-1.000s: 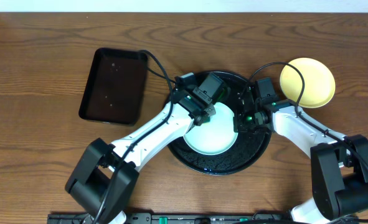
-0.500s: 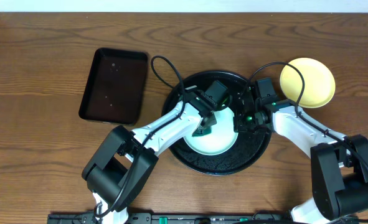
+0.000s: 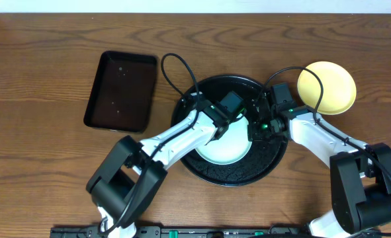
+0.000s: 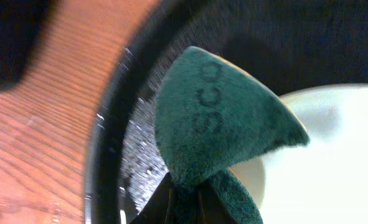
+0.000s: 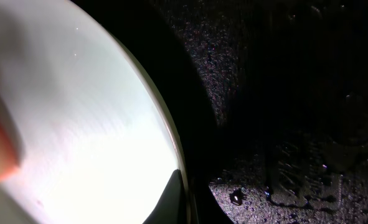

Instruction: Clean dirty plates on tray and stack at the side

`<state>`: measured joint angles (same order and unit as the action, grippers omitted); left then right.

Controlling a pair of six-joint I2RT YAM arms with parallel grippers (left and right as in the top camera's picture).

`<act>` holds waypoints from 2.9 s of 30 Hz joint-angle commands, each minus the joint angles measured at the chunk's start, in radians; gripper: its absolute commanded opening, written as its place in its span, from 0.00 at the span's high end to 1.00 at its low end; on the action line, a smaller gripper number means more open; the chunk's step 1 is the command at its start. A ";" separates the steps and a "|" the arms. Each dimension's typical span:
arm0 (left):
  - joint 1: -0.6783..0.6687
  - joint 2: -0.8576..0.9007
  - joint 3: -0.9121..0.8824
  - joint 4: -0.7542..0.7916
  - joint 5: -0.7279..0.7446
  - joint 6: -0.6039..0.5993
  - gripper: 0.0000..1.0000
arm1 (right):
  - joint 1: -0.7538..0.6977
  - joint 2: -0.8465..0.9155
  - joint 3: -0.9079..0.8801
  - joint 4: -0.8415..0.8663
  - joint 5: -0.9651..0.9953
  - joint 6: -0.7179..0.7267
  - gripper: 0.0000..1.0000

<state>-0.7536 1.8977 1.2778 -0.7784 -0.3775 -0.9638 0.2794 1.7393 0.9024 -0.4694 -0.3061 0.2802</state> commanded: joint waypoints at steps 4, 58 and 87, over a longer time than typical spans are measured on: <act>0.022 -0.114 0.018 0.107 -0.041 0.013 0.93 | 0.003 0.013 0.000 -0.004 0.081 -0.008 0.99; 0.201 -0.303 -0.017 -0.024 -0.108 0.069 0.93 | 0.003 -0.072 0.047 -0.093 0.093 -0.008 0.99; 0.637 -0.296 -0.018 0.002 0.194 0.384 0.92 | 0.562 -0.382 0.207 -0.039 1.457 -0.713 0.99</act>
<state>-0.1326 1.5993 1.2652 -0.7776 -0.1837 -0.6228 0.7723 1.3777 1.0916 -0.5549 0.9276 -0.2256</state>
